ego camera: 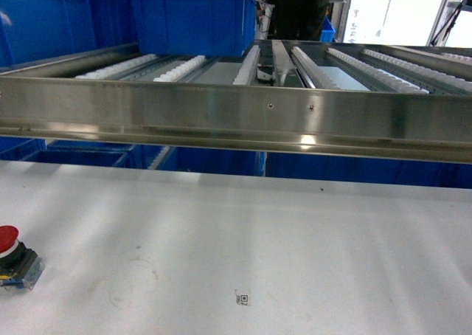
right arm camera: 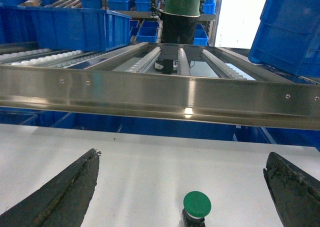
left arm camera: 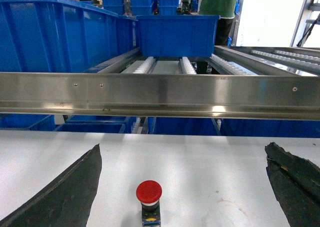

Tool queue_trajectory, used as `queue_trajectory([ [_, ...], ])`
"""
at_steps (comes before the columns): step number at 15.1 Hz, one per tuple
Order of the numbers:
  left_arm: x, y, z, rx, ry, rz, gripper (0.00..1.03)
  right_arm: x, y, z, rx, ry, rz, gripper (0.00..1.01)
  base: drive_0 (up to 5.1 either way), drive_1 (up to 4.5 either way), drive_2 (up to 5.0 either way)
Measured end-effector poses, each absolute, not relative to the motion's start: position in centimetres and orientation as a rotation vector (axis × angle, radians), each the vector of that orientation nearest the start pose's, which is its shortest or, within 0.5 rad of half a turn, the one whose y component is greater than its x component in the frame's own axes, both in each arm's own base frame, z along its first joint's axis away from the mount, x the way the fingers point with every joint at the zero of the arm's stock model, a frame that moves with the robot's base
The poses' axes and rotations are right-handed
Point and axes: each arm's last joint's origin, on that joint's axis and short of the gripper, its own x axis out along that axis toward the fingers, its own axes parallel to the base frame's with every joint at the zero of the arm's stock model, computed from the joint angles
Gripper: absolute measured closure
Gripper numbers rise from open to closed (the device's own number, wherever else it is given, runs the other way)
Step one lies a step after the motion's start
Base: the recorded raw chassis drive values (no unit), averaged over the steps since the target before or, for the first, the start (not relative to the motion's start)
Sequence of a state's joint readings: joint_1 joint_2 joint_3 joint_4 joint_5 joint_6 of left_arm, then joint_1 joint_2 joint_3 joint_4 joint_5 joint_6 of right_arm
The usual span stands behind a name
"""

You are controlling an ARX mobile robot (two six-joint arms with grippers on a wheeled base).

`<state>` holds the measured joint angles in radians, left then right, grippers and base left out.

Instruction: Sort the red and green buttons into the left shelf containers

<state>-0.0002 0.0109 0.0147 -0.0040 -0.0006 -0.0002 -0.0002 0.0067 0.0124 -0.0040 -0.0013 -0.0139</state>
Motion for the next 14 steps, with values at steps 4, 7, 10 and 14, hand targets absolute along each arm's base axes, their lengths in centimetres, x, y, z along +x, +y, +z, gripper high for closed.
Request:
queue_trajectory([
  [4, 9.75, 0.00, 16.73, 0.000, 0.000, 0.000, 0.05, 9.74, 0.00, 16.68, -0.014, -0.002, 0.001, 0.03, 0.2, -2.12, 2.4],
  [7, 9.75, 0.00, 16.73, 0.000, 0.000, 0.000, 0.05, 9.74, 0.00, 16.68, -0.014, -0.002, 0.001, 0.03, 0.0, 0.00, 0.0],
  [10, 9.75, 0.00, 16.73, 0.000, 0.000, 0.000, 0.05, 9.74, 0.00, 16.68, -0.014, -0.002, 0.001, 0.03, 0.0, 0.00, 0.0],
  [14, 9.81, 0.03, 16.95, 0.004, -0.021, -0.004, 0.05, 9.74, 0.06, 16.62, -0.011, 0.004, -0.003, 0.03, 0.0, 0.00, 0.0],
])
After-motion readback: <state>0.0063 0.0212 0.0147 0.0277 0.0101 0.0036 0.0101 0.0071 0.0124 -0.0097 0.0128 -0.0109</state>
